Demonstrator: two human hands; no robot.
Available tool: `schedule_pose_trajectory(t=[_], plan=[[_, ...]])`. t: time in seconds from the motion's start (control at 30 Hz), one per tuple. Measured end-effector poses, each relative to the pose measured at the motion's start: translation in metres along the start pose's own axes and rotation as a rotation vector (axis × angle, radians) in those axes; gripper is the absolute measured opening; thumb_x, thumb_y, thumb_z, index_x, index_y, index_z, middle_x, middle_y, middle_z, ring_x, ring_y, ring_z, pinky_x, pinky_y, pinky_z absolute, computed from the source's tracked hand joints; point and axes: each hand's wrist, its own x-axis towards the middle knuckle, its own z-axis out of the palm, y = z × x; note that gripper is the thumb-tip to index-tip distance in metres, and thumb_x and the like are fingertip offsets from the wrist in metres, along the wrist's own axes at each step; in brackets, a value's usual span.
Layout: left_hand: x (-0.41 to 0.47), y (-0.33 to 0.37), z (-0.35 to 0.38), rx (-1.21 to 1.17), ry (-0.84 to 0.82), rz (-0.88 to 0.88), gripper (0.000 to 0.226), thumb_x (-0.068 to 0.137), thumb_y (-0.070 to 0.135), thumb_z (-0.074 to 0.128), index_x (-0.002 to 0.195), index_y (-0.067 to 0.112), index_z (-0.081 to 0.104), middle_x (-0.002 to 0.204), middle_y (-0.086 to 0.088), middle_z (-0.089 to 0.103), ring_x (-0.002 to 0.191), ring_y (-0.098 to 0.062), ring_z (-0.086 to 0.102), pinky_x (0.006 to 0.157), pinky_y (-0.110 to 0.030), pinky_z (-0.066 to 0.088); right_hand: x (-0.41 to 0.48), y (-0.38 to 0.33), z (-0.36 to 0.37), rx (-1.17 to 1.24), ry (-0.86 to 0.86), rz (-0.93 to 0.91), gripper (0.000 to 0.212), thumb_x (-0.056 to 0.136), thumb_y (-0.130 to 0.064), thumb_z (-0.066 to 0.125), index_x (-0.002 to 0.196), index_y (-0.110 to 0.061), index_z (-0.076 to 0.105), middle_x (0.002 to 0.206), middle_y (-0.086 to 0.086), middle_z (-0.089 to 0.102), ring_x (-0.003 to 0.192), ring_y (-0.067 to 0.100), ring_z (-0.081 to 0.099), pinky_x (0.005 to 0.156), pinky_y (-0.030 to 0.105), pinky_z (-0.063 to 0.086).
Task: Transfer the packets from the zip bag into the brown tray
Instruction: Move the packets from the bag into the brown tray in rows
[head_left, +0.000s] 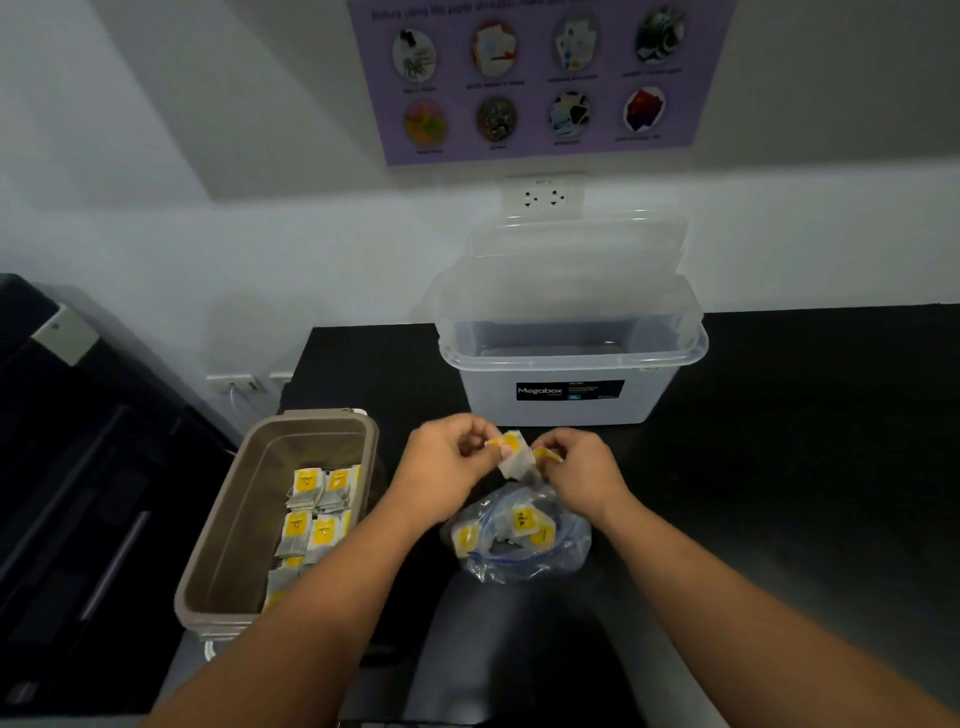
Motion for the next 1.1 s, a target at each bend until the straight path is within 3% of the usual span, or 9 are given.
schedule_pose_trajectory(t=[0.07,0.2,0.43,0.5,0.57,0.73,0.83,0.93,1.1], plan=[[0.000,0.007,-0.025,-0.064,0.029,0.008,0.006,0.086,0.018,0.079,0.088,0.020,0.074,0.080,-0.004,0.075,0.068,-0.006,0.062,0.069,-0.023,0.053,-0.002,-0.019,0.004,0.093,0.020,-0.024,0.019,0.097,-0.009,0.068,0.091,-0.027,0.070,0.096,-0.003,0.070,0.092,0.015,0.067,0.075,0.024,0.052],[-0.006,0.017,-0.086,-0.122,0.079,0.023,0.014,0.091,0.013,0.072,0.100,0.024,0.073,0.091,-0.005,0.076,0.077,-0.009,0.066,0.072,-0.026,0.055,-0.010,-0.064,0.015,0.270,-0.036,-0.080,0.017,0.100,-0.009,0.065,0.094,-0.024,0.071,0.100,0.004,0.070,0.084,0.019,0.069,0.060,0.022,0.059],[-0.026,-0.008,-0.180,-0.136,0.219,-0.034,0.017,0.095,0.012,0.067,0.110,0.017,0.072,0.094,0.003,0.076,0.078,-0.009,0.070,0.069,-0.019,0.055,-0.016,-0.137,0.059,0.415,-0.148,-0.100,0.032,0.090,0.000,0.074,0.094,-0.032,0.074,0.107,0.002,0.076,0.102,0.019,0.073,0.083,0.038,0.064],[-0.033,-0.024,-0.200,-0.107,0.240,-0.059,0.017,0.094,0.015,0.068,0.111,0.017,0.072,0.094,0.004,0.077,0.080,-0.017,0.073,0.073,-0.025,0.058,-0.021,-0.154,0.077,0.443,-0.209,-0.086,0.031,0.088,0.002,0.075,0.095,-0.029,0.074,0.103,0.002,0.078,0.099,0.018,0.075,0.085,0.036,0.063],[-0.040,-0.040,-0.214,-0.094,0.264,-0.087,0.017,0.094,0.017,0.069,0.109,0.021,0.072,0.095,0.006,0.077,0.085,-0.014,0.074,0.073,-0.023,0.059,-0.028,-0.169,0.096,0.467,-0.279,-0.050,0.026,0.088,0.003,0.075,0.097,-0.021,0.074,0.098,0.004,0.080,0.094,0.017,0.077,0.083,0.032,0.063],[-0.055,-0.075,-0.235,-0.164,0.303,-0.125,0.020,0.093,0.013,0.068,0.112,0.014,0.072,0.097,0.002,0.077,0.083,-0.007,0.073,0.069,-0.015,0.055,-0.037,-0.190,0.144,0.381,-0.415,0.056,0.017,0.088,0.001,0.076,0.095,-0.015,0.074,0.099,0.014,0.079,0.092,0.029,0.077,0.083,0.040,0.064],[-0.058,-0.093,-0.248,-0.194,0.285,-0.146,0.019,0.094,0.012,0.068,0.112,0.015,0.073,0.097,0.001,0.078,0.089,-0.012,0.074,0.075,-0.021,0.058,-0.034,-0.193,0.176,0.233,-0.513,0.113,0.017,0.087,0.000,0.078,0.092,-0.016,0.073,0.096,0.012,0.077,0.084,0.020,0.076,0.082,0.037,0.065],[-0.061,-0.105,-0.257,-0.207,0.269,-0.148,0.018,0.093,0.009,0.068,0.107,0.019,0.073,0.095,0.001,0.078,0.085,-0.013,0.073,0.074,-0.022,0.059,-0.033,-0.194,0.204,0.087,-0.602,0.210,0.016,0.090,0.001,0.073,0.093,-0.015,0.073,0.098,0.011,0.075,0.084,0.022,0.076,0.077,0.034,0.065],[-0.064,-0.120,-0.268,-0.214,0.242,-0.168,0.017,0.093,0.011,0.068,0.103,0.024,0.073,0.092,0.004,0.077,0.078,-0.010,0.072,0.073,-0.021,0.058,-0.039,-0.197,0.237,-0.151,-0.661,0.296,0.016,0.095,0.001,0.069,0.110,-0.003,0.068,0.100,0.024,0.074,0.085,0.031,0.077,0.085,0.044,0.065]])
